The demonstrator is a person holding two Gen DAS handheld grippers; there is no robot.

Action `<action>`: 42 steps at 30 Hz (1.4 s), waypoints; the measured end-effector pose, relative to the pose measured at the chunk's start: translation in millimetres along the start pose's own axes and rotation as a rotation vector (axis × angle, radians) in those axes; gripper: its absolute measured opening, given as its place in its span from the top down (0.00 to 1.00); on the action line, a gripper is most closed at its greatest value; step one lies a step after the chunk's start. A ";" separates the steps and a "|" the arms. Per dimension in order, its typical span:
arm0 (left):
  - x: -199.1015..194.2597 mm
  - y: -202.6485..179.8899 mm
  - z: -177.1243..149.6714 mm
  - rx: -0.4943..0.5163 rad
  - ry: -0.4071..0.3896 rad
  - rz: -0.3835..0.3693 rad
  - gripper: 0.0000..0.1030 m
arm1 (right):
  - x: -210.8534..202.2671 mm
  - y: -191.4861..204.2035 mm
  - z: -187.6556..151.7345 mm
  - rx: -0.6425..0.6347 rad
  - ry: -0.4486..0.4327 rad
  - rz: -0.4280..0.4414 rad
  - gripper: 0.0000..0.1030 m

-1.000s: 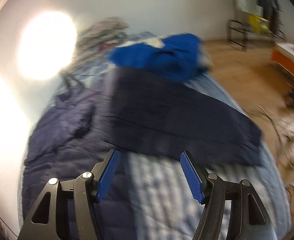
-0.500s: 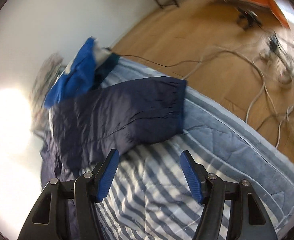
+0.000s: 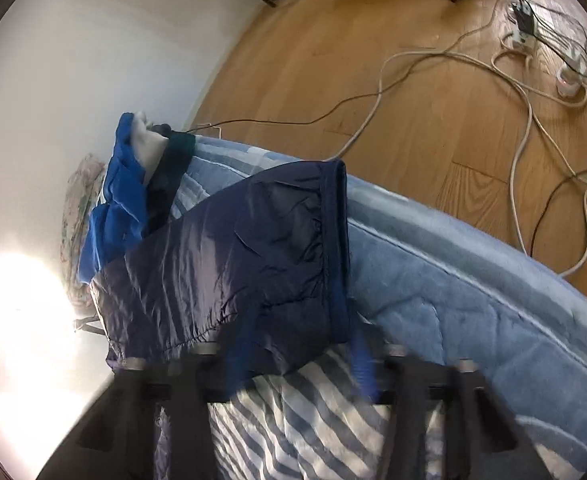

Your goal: Fold large clothes

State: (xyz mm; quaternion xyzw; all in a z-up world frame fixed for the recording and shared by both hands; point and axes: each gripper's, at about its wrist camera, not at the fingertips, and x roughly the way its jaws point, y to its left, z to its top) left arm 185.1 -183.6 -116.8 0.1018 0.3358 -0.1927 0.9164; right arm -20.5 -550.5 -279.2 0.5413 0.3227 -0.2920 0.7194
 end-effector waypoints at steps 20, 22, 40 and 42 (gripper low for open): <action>-24.4 111.2 2.0 -0.278 -0.081 0.121 0.00 | -38.1 256.2 -176.9 -0.948 -0.155 0.109 0.93; -25.0 121.5 -0.3 -0.300 -0.078 0.131 0.00 | -23.5 269.3 -201.7 -0.988 -0.088 0.154 0.93; -15.8 144.2 -19.3 -0.335 -0.023 0.124 0.00 | 63.7 306.0 -324.3 -1.191 0.230 0.236 0.88; -14.3 143.3 -19.5 -0.340 -0.020 0.122 0.00 | 58.8 302.3 -324.7 -1.192 0.239 0.248 0.82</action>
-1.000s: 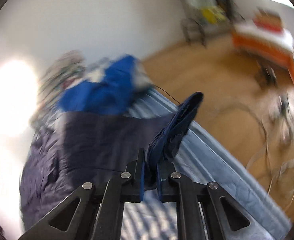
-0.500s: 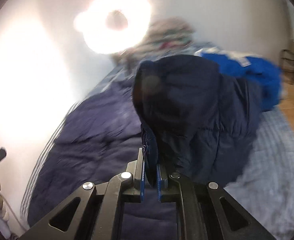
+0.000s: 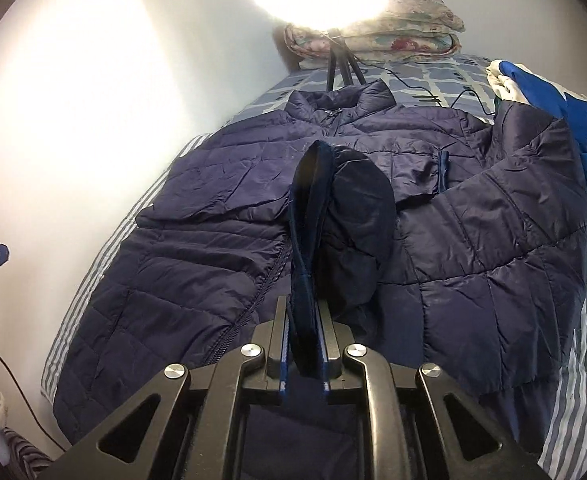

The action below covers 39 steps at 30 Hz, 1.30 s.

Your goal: Fold large clothes

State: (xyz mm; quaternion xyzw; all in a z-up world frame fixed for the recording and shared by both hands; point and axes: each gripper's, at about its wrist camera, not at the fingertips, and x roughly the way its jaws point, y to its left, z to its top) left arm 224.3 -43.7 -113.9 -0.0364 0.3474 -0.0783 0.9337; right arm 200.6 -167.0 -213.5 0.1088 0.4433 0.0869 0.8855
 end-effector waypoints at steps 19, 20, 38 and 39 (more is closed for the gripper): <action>124.5 -59.4 -13.8 -0.180 0.463 -0.415 0.05 | -148.5 -39.5 -21.1 0.108 -0.146 -0.138 0.55; 134.5 -66.0 -13.8 -0.181 0.482 -0.415 0.06 | -159.6 -40.8 -24.4 0.127 -0.163 -0.142 0.52; 199.3 -138.6 -5.2 -0.008 0.455 -0.301 0.91 | -199.6 -51.9 -24.2 0.230 -0.258 -0.094 0.48; 194.1 -141.1 1.6 0.024 0.422 -0.296 0.92 | -200.5 -52.0 -25.7 0.232 -0.258 -0.096 0.47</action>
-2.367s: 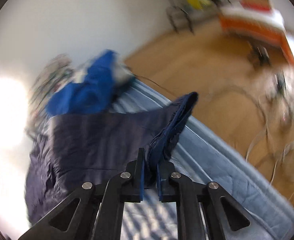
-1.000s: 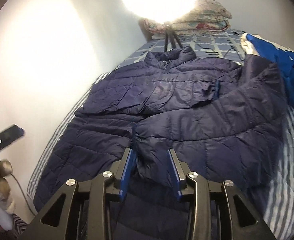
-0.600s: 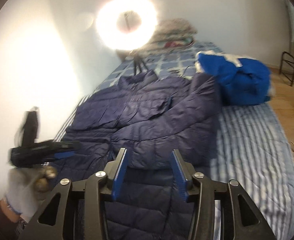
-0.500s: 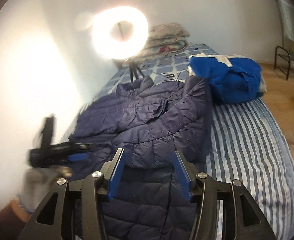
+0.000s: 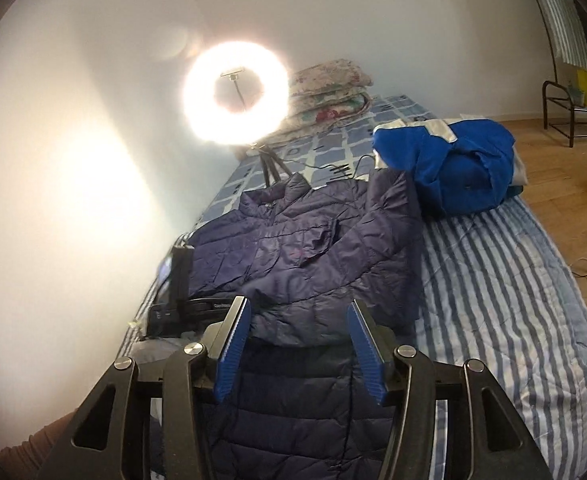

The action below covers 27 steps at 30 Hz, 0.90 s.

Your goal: Fold large clothes

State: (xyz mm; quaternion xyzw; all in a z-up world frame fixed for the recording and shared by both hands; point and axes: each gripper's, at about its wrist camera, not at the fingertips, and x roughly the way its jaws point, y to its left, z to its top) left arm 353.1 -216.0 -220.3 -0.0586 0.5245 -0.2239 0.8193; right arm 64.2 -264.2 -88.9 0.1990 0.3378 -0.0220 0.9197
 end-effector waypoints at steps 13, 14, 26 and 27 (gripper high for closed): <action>-89.1 -31.1 27.5 0.345 -0.208 0.038 0.93 | 9.2 -10.3 -1.7 0.041 0.034 -0.028 0.47; -88.0 -24.2 32.5 0.338 -0.213 0.059 0.93 | 10.2 -9.4 -2.4 0.042 0.038 -0.020 0.47; -21.3 113.3 92.6 0.088 -0.151 0.237 0.93 | 21.0 -3.6 -5.4 0.027 0.059 -0.020 0.48; -17.4 120.1 94.5 0.081 -0.150 0.246 0.93 | 22.6 -3.6 -5.2 0.028 0.062 -0.020 0.48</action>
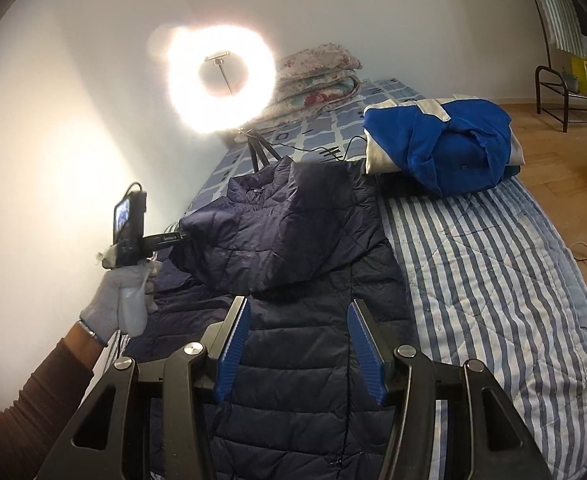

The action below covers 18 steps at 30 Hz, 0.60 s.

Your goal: Fold large clothes

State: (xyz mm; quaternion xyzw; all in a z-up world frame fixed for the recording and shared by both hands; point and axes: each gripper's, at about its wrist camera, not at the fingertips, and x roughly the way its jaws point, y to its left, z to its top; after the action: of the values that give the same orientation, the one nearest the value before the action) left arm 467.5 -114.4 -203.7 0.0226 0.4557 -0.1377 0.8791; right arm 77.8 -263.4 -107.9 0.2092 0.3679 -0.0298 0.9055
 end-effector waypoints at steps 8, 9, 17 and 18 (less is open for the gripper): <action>17.3 39.8 19.9 -0.056 -0.053 0.033 0.93 | 18.1 4.0 -4.9 -0.005 0.048 0.004 0.48; 20.7 46.9 22.5 -0.079 -0.057 0.036 0.93 | 20.0 5.2 -5.8 -0.006 0.052 0.005 0.48; 54.9 74.3 19.1 -0.134 0.031 0.033 0.92 | 32.9 16.0 -10.2 -0.034 0.079 0.006 0.48; 55.0 75.5 18.8 -0.139 0.034 0.035 0.92 | 33.5 16.2 -10.3 -0.034 0.082 0.006 0.48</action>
State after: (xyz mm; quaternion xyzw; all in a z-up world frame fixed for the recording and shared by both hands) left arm 532.3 -57.2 -243.7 -0.0282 0.4787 -0.0898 0.8729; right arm 98.9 -241.2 -131.5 0.1961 0.4044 -0.0122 0.8932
